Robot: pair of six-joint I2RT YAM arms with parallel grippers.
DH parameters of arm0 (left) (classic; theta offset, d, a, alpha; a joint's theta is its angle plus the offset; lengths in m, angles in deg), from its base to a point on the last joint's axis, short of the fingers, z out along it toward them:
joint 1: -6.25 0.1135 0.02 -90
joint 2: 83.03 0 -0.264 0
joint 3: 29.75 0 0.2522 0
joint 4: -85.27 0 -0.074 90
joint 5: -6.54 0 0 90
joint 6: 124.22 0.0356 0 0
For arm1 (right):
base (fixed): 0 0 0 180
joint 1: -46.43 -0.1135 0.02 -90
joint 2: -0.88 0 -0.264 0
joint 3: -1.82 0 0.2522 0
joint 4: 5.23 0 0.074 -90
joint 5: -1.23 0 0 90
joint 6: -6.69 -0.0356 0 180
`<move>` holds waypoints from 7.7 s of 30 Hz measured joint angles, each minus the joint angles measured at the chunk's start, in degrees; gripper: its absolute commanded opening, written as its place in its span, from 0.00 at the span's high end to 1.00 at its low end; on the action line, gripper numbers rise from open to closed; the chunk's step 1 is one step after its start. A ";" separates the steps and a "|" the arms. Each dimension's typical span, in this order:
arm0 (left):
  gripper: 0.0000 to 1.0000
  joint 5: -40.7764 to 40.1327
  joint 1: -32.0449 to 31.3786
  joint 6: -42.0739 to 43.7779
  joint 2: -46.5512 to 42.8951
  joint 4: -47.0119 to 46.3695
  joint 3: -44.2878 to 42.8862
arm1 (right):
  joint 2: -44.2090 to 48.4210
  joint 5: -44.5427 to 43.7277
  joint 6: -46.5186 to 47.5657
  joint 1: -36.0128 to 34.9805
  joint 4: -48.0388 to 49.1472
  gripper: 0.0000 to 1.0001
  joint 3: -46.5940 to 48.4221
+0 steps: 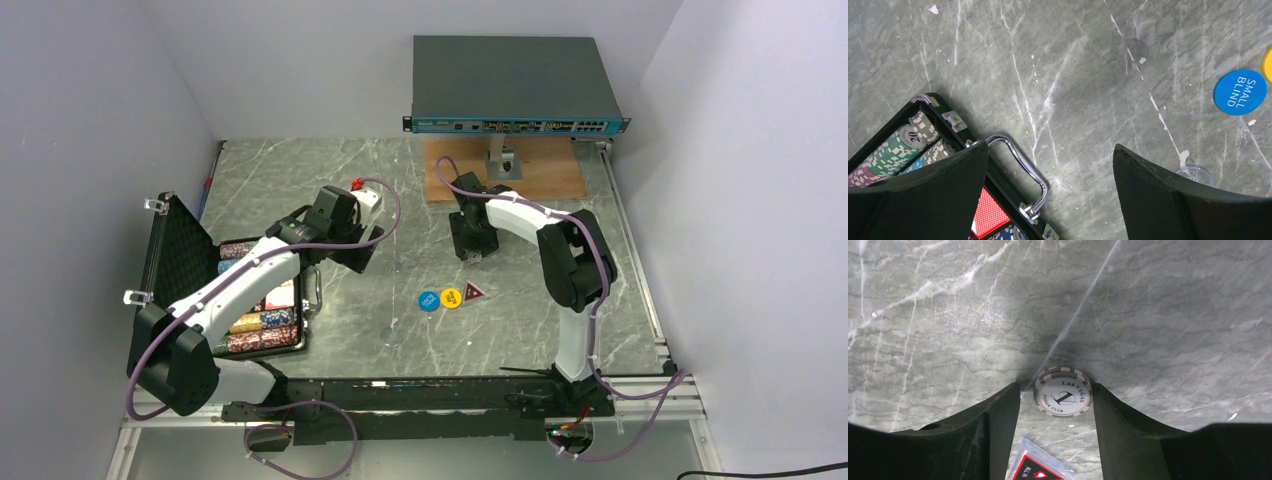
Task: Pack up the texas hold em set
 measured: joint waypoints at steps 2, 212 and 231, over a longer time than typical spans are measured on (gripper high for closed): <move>0.05 0.00 -0.04 0.02 0.00 0.04 0.00 | -0.24 0.02 -0.07 -0.04 -0.46 0.44 0.35; 0.46 -0.81 30.71 -6.93 28.72 7.76 -17.90 | 33.18 7.74 -2.10 -16.26 19.58 0.03 -27.65; 0.50 -3.41 28.65 -7.32 30.45 7.74 -18.75 | 32.02 9.18 -3.30 -16.26 20.46 0.04 -27.87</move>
